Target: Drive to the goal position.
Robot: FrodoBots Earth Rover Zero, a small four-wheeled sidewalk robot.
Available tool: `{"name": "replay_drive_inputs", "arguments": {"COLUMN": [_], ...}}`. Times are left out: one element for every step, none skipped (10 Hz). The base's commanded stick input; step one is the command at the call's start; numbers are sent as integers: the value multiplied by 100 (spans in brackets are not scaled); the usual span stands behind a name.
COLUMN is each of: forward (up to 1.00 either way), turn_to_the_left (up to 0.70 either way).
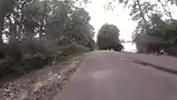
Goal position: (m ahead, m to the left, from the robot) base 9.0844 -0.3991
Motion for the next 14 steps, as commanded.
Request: {"name": "replay_drive_inputs", "arguments": {"forward": [70, 70, 70, 70, 70, 70, 70, 70, 70, 70, 70, 70, 70, 70], "turn_to_the_left": [0, 0, 0, 0, 0, 0, 0, 0, 0, 0, -2, -21, -28, -28]}}
